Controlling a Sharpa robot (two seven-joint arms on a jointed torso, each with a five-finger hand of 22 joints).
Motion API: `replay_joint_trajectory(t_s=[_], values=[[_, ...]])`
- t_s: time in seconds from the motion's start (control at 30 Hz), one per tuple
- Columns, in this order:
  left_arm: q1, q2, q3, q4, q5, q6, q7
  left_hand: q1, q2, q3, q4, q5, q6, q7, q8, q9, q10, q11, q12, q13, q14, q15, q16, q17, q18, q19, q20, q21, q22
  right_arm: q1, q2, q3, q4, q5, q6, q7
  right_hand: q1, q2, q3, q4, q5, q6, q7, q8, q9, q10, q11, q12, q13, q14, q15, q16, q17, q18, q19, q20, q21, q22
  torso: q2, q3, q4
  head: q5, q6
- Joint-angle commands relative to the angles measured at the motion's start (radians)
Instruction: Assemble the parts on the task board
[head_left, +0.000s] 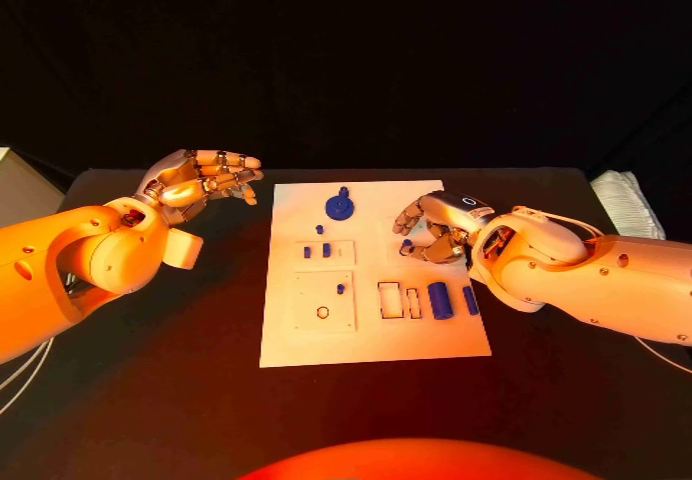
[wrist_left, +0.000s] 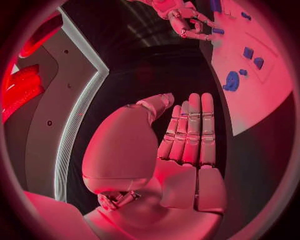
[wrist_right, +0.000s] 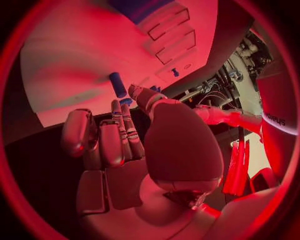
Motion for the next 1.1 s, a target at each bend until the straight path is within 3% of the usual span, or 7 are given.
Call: replay_joint_trajectory(t_s=[0.03,0.23,0.77,0.8,1.1], values=[[0.0,0.001,0.001,0.002,0.006,0.018,0.011,-0.007,-0.003,-0.008,0.0,-0.003,-0.004,0.002,-0.002,-0.001,-0.001,0.006,-0.003,-0.001,0.001,0.002,-0.004,0.0,0.001,-0.008,0.001,0.001,0.001,-0.001,0.006,-0.001,-0.008,-0.034,0.089,-0.014,0.001,-0.011,-0.005,0.0,-0.004,0.002,-0.009,-0.003,-0.001,-0.004,-0.001,-0.004,-0.001,0.024,0.001,0.005,-0.001,-0.018,0.009,0.001,0.0,0.106,0.002,0.0002,-0.0007,0.0,0.0],[0.0,0.001,0.001,0.001,0.006,0.018,0.011,-0.007,-0.003,-0.008,0.0,-0.003,-0.004,0.002,-0.002,-0.001,-0.001,0.006,-0.003,-0.001,0.001,0.002,-0.004,0.0,0.001,-0.008,0.001,0.001,0.001,-0.003,0.014,-0.001,-0.021,-0.051,0.095,-0.034,0.005,-0.002,-0.008,0.003,-0.009,0.007,-0.009,-0.002,0.0,0.001,-0.002,0.001,-0.001,0.024,0.001,0.007,0.001,-0.019,0.01,0.0,0.004,0.108,0.0,-0.0018,0.0021,-0.002,-0.002],[0.0,0.0,0.001,-0.001,0.006,0.017,0.006,-0.009,-0.002,-0.009,0.002,-0.003,-0.004,0.002,-0.002,-0.002,-0.001,0.006,-0.003,-0.002,0.001,0.003,-0.005,0.001,0.001,-0.009,0.002,-0.001,0.0,-0.004,0.02,-0.002,-0.023,-0.074,0.039,-0.043,0.029,0.031,0.059,0.004,-0.02,0.05,-0.011,0.014,0.005,0.053,-0.009,0.025,0.0,0.023,-0.006,0.011,0.002,-0.021,0.019,-0.004,0.02,0.12,0.001,0.0006,0.0,0.001,-0.003],[0.0,0.0,0.001,-0.001,0.007,0.016,0.005,-0.01,-0.002,-0.009,0.002,-0.003,-0.004,0.002,-0.002,-0.002,-0.001,0.006,-0.003,-0.002,0.002,0.003,-0.005,0.001,0.001,-0.009,0.002,-0.001,0.0,-0.004,0.02,-0.002,-0.022,-0.074,0.033,-0.042,0.033,0.039,0.087,0.002,-0.058,0.063,-0.015,0.021,0.009,0.085,-0.017,0.036,0.004,0.025,-0.012,0.015,0.007,-0.025,0.028,-0.009,0.042,0.13,0.001,0.0005,-0.0002,0.001,-0.003],[0.0,0.001,0.001,-0.004,0.007,0.015,0.002,-0.01,-0.002,-0.009,0.002,-0.003,-0.004,0.002,-0.002,-0.002,-0.001,0.006,-0.003,-0.002,0.002,0.003,-0.005,0.001,0.001,-0.009,0.002,-0.001,0.0,-0.006,0.02,-0.002,-0.014,-0.068,0.007,-0.041,0.027,0.062,0.116,-0.01,-0.072,0.133,-0.046,0.065,0.039,0.211,-0.06,0.086,0.042,0.03,-0.046,0.023,0.017,-0.035,0.05,-0.037,0.097,0.156,0.0,0.0008,-0.0008,-0.001,-0.004]])
